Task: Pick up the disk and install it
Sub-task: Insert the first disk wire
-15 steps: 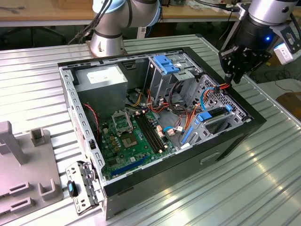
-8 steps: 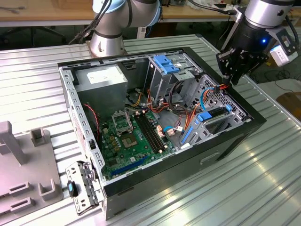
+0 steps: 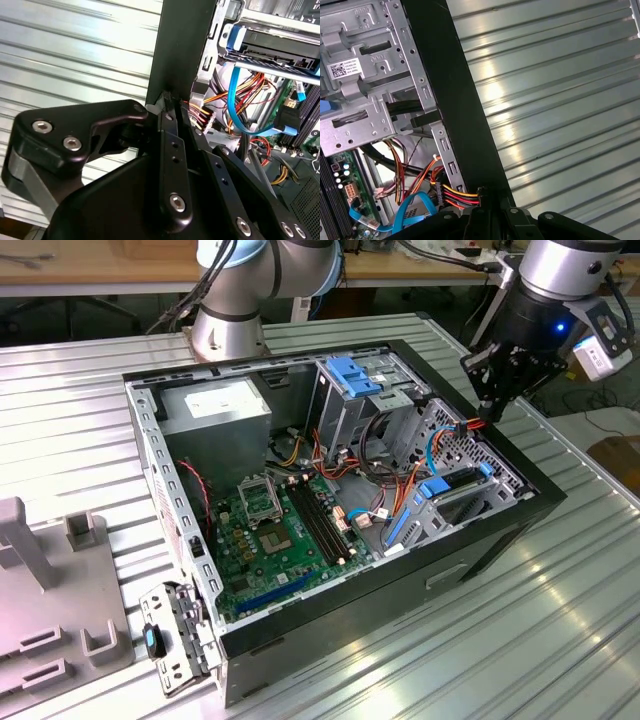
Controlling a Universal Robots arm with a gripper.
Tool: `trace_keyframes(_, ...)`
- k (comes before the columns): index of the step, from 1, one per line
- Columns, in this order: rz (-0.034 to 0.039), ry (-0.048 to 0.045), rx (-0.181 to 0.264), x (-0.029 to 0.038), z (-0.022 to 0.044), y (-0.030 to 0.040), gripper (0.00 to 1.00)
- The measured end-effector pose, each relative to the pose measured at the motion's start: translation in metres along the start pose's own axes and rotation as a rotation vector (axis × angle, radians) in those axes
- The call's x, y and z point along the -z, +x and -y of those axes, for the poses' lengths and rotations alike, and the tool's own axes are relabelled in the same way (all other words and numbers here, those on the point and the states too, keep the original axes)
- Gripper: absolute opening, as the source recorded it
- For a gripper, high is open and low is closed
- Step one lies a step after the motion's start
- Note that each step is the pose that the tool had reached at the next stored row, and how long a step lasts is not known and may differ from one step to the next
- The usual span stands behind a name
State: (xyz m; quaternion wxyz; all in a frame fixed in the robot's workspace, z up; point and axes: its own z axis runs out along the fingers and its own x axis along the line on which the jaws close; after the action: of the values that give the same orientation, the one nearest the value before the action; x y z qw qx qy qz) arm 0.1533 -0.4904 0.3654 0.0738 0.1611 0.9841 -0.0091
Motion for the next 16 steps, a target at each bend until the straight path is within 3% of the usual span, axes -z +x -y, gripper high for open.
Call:
trace_keyframes(2, 0.0013, 0.0038, 0.001, 0.0006, 0.0, -0.0001, 0.16)
trace_keyframes(5, 0.005, 0.019, 0.003, 0.006, -0.0004, -0.0008, 0.16)
trace_keyframes(7, 0.0018, 0.0212, -0.002, 0.0061, -0.0004, -0.0008, 0.16)
trace_keyframes(16, -0.0158, 0.0435, -0.111, 0.0062, -0.0004, -0.0008, 0.16)
